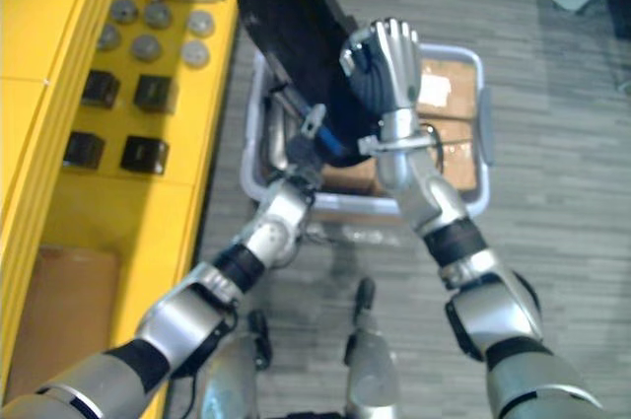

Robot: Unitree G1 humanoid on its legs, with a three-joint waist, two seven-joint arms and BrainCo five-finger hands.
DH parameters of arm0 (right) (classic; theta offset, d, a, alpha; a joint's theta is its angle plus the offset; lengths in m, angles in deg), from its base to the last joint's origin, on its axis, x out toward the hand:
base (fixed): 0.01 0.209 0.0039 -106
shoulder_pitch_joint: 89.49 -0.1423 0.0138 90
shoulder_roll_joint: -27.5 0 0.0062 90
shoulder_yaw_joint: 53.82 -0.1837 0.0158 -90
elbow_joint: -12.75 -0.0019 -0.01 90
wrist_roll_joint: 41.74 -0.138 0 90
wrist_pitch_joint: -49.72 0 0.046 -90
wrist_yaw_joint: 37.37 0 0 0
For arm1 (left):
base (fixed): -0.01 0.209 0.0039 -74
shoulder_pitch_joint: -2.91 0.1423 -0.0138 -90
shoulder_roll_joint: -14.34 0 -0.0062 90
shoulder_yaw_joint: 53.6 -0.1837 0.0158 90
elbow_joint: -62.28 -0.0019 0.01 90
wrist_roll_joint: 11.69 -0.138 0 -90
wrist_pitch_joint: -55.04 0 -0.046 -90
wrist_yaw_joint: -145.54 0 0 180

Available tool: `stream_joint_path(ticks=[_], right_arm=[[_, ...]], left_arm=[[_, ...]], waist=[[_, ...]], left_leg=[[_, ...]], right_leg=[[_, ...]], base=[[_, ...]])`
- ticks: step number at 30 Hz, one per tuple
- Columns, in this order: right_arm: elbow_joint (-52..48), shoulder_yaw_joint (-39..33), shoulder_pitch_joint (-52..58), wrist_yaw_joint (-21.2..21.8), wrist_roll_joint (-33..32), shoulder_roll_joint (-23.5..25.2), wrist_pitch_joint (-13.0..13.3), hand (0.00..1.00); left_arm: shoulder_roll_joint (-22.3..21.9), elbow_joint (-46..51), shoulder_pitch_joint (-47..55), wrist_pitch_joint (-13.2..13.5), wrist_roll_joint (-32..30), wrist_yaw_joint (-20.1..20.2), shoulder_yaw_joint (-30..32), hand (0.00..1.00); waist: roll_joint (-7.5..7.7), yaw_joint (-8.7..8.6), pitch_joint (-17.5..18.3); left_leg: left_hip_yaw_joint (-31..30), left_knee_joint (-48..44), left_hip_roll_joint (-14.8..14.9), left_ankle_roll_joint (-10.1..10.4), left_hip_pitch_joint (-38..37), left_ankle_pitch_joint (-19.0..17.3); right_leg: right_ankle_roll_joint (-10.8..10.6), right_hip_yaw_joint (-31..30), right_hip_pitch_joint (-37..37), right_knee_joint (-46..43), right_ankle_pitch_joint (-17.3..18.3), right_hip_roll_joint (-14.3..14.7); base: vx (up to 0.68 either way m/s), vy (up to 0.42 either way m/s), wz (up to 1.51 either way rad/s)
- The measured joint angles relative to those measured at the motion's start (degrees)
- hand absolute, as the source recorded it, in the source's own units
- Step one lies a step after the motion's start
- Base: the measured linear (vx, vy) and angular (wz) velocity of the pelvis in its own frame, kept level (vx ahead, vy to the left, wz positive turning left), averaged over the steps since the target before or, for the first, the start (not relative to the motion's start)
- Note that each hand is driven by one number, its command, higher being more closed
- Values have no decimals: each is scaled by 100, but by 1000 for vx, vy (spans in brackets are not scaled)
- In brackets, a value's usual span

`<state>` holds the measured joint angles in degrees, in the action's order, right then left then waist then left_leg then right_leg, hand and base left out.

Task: Walk over and take plastic housings, then place them on the shelf

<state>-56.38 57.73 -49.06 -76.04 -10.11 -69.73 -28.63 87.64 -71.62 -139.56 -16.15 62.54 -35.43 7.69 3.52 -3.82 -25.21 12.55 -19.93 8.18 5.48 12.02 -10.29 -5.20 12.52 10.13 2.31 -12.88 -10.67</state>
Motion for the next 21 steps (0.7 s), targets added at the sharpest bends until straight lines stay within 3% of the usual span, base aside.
stream_joint_path(ticks=[13, 21], right_arm=[[-513, 1, 614, -34, -163, 110, 212, 100], [-564, 14, 1201, -27, -171, 322, 211, 100]], left_arm=[[4, -1, 255, 121, -287, 163, -11, 100], [7, 15, 796, 149, -512, 189, -178, 100]], waist=[[-6, -13, 4], [-22, -15, 16]], left_leg=[[50, 148, -24, 1, -128, 28], [58, 257, -39, 4, -320, 45]], right_leg=[[0, -37, -33, 8, 1, -5], [5, -31, -190, 40, 7, -5]], base=[[-1, 0, 0], [-10, 0, 0]])
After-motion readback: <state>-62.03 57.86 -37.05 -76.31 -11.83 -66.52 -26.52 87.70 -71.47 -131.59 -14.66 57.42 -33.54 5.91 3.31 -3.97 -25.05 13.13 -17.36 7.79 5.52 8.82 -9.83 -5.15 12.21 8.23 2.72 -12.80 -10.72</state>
